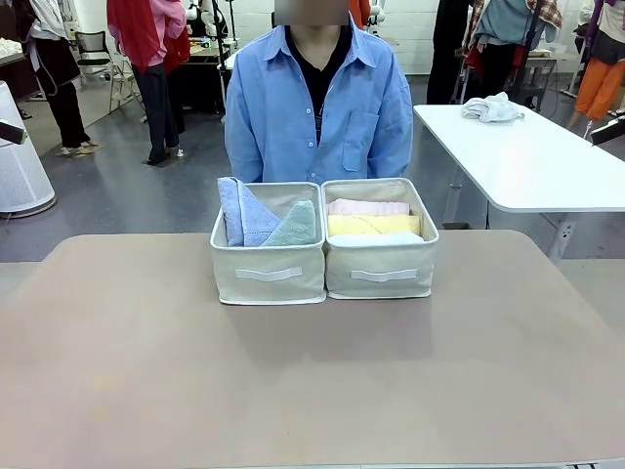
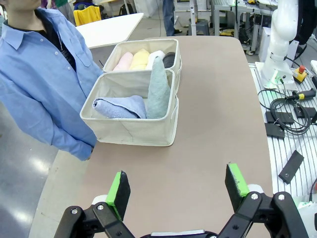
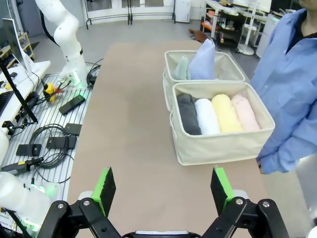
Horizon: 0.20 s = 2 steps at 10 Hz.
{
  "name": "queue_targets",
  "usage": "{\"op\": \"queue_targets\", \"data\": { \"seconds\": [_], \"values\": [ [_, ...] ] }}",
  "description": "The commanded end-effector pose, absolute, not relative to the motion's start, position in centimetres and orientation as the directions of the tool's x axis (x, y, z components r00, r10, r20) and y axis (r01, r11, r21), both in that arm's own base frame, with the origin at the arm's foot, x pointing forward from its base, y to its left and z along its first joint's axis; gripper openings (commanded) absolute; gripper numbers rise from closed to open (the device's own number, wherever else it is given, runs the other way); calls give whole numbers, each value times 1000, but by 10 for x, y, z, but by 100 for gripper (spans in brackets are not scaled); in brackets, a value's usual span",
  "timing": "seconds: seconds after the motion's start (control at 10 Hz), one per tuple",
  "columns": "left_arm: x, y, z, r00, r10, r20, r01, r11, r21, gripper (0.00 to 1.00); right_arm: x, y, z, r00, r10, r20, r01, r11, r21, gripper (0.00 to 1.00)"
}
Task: Sort the towels based on their folding style.
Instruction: Pick up another triangle-folded towel from the table and place it in the left Fabric basket.
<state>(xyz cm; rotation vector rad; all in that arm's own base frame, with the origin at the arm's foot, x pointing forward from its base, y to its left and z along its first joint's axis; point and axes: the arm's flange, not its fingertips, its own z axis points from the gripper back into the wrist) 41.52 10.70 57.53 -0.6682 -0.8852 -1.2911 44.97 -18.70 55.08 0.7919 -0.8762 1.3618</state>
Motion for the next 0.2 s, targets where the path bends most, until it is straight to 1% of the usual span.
{"op": "queue_targets", "data": {
  "seconds": [0.0,0.1],
  "values": [
    [414,107,577,39,-518,854,983,174,61,100,447,-187,553,7,484,875,-998,54,-22,100],
    [414,107,577,39,-518,854,983,174,61,100,447,-187,553,7,484,875,-998,54,-22,100]
  ]
}}
